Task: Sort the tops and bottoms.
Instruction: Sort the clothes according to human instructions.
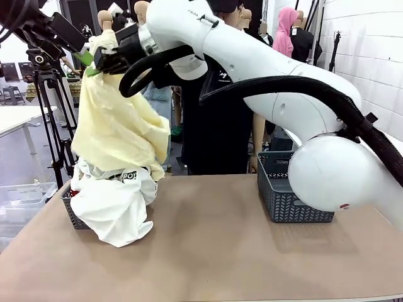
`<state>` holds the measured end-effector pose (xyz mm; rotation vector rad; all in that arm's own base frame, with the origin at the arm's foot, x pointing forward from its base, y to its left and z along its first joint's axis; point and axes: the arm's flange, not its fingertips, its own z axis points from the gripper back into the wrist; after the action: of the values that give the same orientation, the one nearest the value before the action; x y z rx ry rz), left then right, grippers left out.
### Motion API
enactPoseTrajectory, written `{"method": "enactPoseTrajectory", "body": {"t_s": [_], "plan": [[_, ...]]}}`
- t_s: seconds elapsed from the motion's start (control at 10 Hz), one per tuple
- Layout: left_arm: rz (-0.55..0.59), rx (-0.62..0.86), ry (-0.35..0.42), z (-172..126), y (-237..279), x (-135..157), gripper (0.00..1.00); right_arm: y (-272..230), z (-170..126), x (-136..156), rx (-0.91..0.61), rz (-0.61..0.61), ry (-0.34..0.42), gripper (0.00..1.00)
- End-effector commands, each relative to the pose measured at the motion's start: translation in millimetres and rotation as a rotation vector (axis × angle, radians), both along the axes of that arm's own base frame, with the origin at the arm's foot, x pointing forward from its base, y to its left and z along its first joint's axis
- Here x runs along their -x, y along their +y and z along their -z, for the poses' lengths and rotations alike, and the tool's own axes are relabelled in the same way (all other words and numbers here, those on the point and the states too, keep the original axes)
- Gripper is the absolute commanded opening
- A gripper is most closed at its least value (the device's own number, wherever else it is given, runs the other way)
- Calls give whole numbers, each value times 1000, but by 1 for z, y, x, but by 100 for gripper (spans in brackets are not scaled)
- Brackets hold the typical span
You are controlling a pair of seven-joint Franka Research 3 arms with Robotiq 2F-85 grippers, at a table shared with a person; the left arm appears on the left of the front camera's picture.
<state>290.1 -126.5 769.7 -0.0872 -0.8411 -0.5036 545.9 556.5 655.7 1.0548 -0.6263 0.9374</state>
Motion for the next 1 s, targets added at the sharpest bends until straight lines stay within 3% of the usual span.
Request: {"method": "enactPoseTrajectory", "body": {"t_s": [0.0,0.2,0.4,0.5,0.6,0.7,0.9], "plan": [[1,7,0,-1,0,0,100,81,-19,-71,59,-101,38,0],[1,7,0,-1,0,0,100,104,16,-77,149,-119,38,0],[1,7,0,-1,0,0,100,121,47,-82,247,-103,-22,0],[1,7,0,-1,0,0,100,110,33,-85,295,-12,-87,0],[1,7,0,-1,0,0,100,36,90,5,195,-110,37,0],[1,7,0,-1,0,0,100,36,90,5,195,-110,37,0],[1,7,0,-1,0,0,100,22,86,12,268,-50,-58,0]]}}
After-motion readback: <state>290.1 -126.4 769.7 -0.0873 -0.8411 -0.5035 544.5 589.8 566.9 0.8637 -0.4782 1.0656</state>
